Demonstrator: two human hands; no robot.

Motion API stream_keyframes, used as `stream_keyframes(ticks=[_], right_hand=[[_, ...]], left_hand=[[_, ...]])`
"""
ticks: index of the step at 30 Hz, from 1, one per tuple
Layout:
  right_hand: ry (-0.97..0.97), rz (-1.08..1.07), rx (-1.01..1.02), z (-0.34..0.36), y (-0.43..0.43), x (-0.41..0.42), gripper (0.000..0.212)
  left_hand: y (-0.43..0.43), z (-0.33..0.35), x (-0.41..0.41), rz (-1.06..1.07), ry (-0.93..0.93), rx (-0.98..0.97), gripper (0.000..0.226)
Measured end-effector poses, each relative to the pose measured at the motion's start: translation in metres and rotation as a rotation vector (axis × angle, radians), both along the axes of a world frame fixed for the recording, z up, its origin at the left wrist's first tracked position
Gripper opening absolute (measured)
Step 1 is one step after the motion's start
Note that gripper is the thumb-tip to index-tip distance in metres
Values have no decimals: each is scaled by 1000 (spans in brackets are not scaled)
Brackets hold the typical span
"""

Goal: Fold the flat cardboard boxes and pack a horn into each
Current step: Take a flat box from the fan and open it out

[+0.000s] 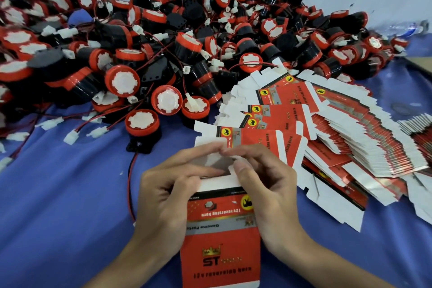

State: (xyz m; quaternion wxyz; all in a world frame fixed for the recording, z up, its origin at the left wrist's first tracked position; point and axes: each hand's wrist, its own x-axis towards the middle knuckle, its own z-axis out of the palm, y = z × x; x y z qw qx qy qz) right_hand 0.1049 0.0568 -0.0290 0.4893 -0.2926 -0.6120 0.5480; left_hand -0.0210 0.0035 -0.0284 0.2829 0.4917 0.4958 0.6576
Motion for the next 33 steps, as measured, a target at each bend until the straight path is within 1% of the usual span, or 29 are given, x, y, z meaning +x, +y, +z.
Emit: stream_keyframes(ticks=[2, 5, 6, 8, 9, 11, 15, 18, 21, 23, 27, 29, 31, 33], right_hand=[[2, 64, -34, 1, 3, -1, 22], [26, 262, -109, 3, 5, 0, 31], [35, 326, -128, 4, 5, 1, 34], [37, 385, -168, 4, 2, 1, 41], [39, 381, -186, 4, 1, 1, 42], [53, 331, -191, 3, -3, -1, 39], [16, 203, -123, 2, -2, -5, 38], [3, 224, -156, 3, 1, -4, 35], [-25, 212, -123, 4, 2, -3, 30], [-33, 216, -101, 3, 0, -3, 23], [-59, 194, -70, 2, 0, -3, 24], [-53, 155, -21, 2, 2, -3, 24], [-54, 135, 14, 3, 4, -3, 24], [-71, 131, 55, 3, 4, -2, 22]], left_hand=[[-1, -1, 1, 94, 1, 9, 32], [-1, -1, -1, 202, -22, 32, 28], [-1, 0, -2, 241, -51, 25, 25], [2, 0, -4, 303, -178, -10, 12], [3, 0, -5, 328, -212, -33, 11], [4, -1, -5, 347, -190, -71, 19], [4, 1, -5, 343, -168, -69, 21], [5, -2, -2, 366, -172, -70, 30], [6, -2, -1, 351, -160, -33, 28], [5, -3, -3, 326, -145, -29, 32], [8, -2, -5, 287, -88, -85, 39], [7, -1, -4, 274, -41, -86, 38], [5, 1, -2, 207, -21, -86, 35], [2, 2, 1, 76, -66, -72, 39]])
